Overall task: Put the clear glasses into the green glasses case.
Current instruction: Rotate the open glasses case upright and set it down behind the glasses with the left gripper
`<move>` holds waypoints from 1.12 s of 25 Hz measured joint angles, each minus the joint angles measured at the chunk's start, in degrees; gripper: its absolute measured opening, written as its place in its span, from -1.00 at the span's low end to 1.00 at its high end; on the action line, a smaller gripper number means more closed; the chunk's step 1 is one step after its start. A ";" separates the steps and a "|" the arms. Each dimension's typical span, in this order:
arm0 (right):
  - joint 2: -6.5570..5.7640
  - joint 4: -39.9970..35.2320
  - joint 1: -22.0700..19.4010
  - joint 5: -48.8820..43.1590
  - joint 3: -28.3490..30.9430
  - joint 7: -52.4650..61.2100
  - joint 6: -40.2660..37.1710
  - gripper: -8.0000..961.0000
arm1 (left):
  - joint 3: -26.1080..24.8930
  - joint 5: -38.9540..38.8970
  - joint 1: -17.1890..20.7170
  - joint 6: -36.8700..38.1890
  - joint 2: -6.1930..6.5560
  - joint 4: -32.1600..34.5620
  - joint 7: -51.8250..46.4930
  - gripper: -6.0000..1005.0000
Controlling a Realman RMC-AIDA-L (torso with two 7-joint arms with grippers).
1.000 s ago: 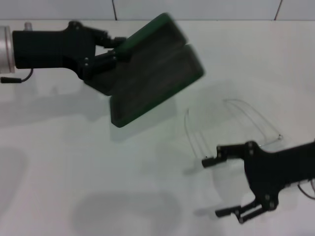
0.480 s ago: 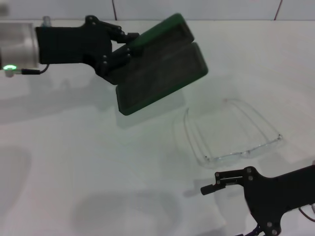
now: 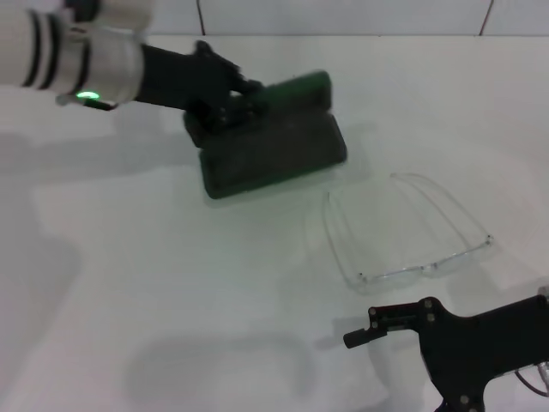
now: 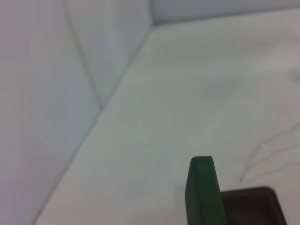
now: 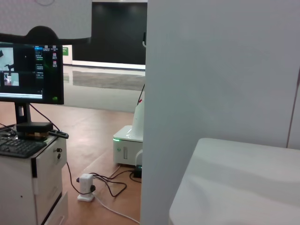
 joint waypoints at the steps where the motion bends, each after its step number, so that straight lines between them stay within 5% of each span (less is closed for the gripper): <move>1: 0.05 0.01 -0.03 0.00 -0.04 0.00 -0.02 0.78 | -0.01 2.02 -1.15 -1.41 -0.01 1.45 -0.13 -0.58; 10: 0.41 0.85 -1.08 0.01 -0.41 0.46 0.07 0.77 | -0.09 10.32 -6.21 -12.11 -0.18 12.82 -1.32 -0.58; 28: 0.75 0.80 -1.79 -1.07 -0.19 0.46 0.31 0.73 | -0.19 10.10 -6.79 -15.61 -0.30 14.50 -2.19 -0.58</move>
